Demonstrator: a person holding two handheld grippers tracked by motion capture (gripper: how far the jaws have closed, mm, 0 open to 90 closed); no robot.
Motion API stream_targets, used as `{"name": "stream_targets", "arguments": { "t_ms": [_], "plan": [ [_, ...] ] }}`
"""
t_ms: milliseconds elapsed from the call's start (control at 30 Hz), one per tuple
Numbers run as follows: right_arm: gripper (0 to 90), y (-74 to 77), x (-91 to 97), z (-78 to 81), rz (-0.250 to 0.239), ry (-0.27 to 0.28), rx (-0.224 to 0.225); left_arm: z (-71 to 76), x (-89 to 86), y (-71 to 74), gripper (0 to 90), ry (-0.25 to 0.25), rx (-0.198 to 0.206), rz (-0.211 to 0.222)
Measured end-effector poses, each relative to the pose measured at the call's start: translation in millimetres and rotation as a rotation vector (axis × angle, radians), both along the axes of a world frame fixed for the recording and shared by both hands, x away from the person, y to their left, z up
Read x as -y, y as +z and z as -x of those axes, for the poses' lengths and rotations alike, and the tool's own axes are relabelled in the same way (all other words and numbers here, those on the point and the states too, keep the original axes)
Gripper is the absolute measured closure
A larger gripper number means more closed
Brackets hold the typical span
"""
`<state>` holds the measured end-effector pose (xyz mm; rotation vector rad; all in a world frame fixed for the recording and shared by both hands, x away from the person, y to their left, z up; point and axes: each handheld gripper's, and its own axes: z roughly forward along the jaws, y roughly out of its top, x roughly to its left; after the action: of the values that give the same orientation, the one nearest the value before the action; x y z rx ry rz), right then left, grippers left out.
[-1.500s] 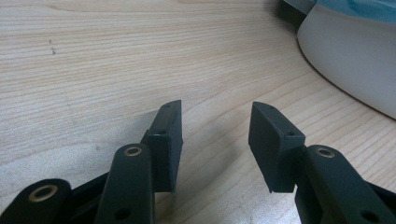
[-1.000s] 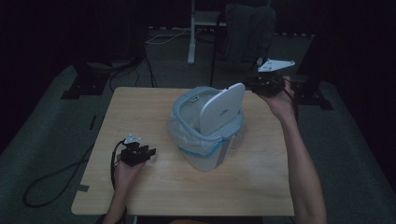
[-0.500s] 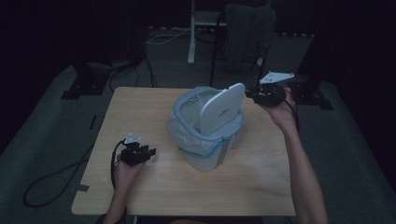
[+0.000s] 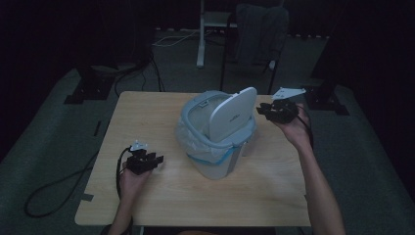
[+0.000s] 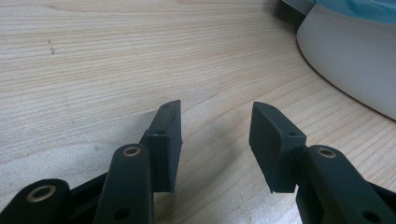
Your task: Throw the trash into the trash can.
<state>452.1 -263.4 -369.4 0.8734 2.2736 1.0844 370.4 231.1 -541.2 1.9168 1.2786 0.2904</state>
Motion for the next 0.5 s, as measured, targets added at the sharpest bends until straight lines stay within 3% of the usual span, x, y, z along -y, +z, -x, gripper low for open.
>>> {"name": "stream_targets", "arguments": {
  "t_ms": [500],
  "plan": [
    [70.6,-29.8,-5.3,7.3,0.001,0.009,-0.062,0.2,-0.1,-0.1,54.6,0.001,0.0,0.002]
  ]
}}
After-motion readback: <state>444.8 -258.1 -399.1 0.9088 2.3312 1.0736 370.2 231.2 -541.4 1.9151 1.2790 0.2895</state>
